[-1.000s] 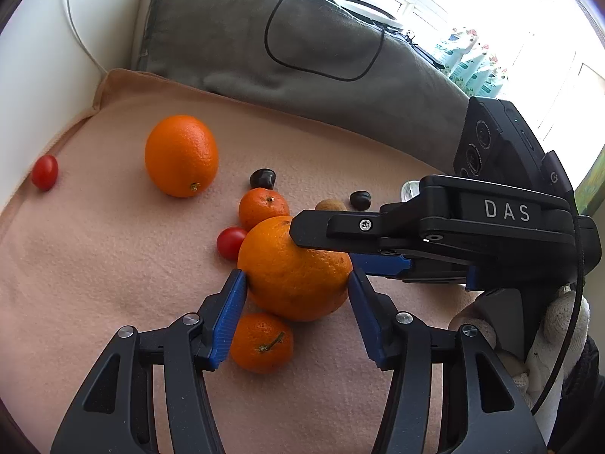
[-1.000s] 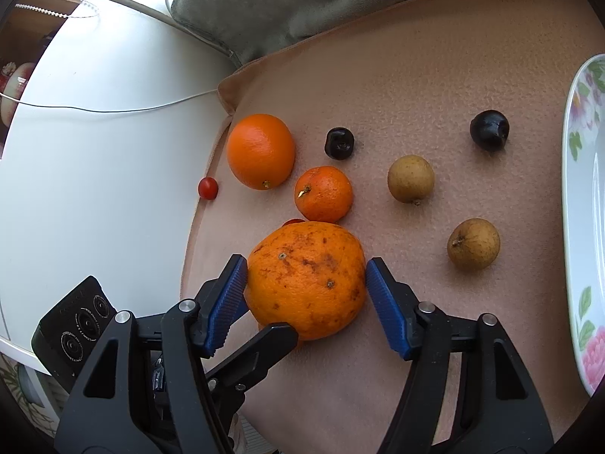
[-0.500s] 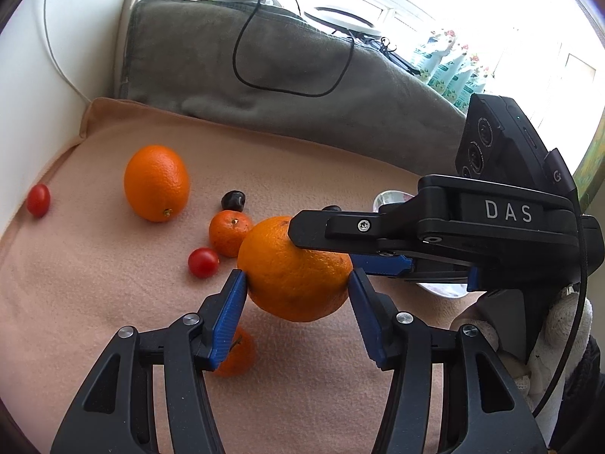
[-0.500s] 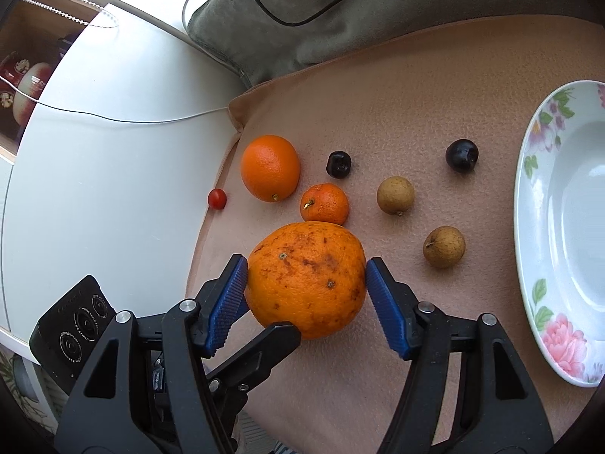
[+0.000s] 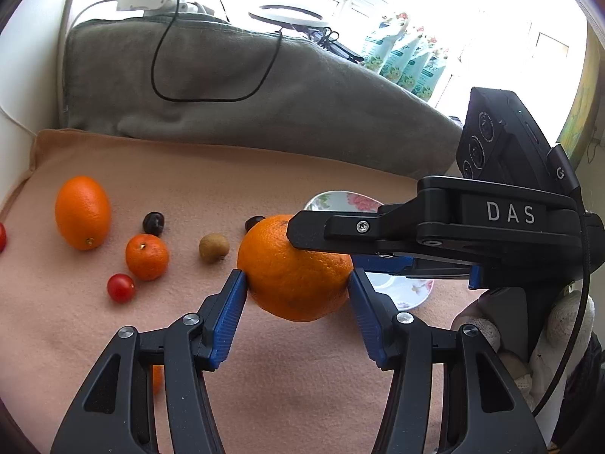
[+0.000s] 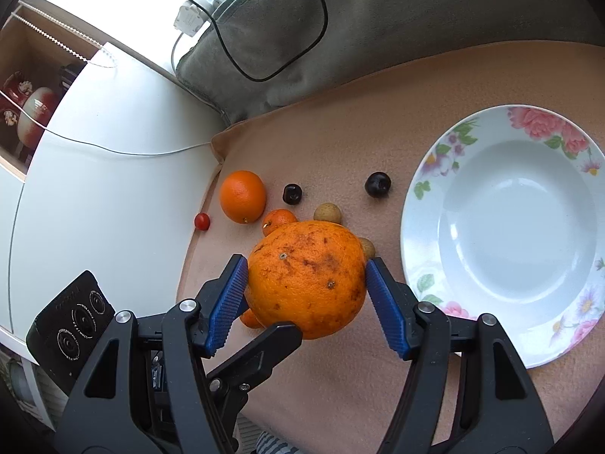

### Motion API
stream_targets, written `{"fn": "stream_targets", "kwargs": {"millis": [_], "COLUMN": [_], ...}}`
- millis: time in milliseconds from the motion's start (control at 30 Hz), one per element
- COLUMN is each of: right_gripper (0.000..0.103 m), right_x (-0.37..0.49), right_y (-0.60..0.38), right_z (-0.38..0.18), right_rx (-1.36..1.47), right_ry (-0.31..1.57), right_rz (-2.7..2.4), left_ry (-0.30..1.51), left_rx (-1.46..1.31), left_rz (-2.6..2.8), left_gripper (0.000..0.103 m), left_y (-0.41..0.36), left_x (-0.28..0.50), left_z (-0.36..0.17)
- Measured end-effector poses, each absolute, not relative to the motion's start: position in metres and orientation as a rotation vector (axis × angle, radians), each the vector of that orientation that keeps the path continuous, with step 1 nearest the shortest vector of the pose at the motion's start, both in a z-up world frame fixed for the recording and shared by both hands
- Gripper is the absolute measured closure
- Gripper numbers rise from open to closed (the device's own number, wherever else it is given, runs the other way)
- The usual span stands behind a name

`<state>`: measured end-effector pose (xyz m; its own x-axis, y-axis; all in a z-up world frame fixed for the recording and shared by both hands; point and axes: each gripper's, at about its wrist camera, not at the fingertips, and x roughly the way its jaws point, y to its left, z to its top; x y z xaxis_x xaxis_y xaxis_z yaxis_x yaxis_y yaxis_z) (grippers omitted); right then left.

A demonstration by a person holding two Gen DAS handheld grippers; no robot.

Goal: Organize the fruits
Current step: 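Carry the large orange with the right tool and lower it onto the plate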

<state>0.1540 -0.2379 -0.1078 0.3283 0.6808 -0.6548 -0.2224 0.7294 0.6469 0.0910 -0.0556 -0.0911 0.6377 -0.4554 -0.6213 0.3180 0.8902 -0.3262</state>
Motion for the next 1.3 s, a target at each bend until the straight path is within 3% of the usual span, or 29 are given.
{"fn": "stream_targets", "kwargs": {"millis": [1000, 1300], "right_gripper": [0.035, 0.035], "right_x": [0.147, 0.142], "right_y": [-0.323, -0.346], "right_z": [-0.115, -0.087], "right_rx": [0.546, 0.526], "right_ry": [1.068, 0.953], "right_rz": [0.475, 0.43], "left_ry": [0.827, 0.792], "left_rx": [-0.122, -0.119], "left_rz": [-0.584, -0.579], "left_gripper": [0.048, 0.049], "left_y": [-0.126, -0.123], "left_x": [0.106, 0.103], "left_z": [-0.099, -0.089]}}
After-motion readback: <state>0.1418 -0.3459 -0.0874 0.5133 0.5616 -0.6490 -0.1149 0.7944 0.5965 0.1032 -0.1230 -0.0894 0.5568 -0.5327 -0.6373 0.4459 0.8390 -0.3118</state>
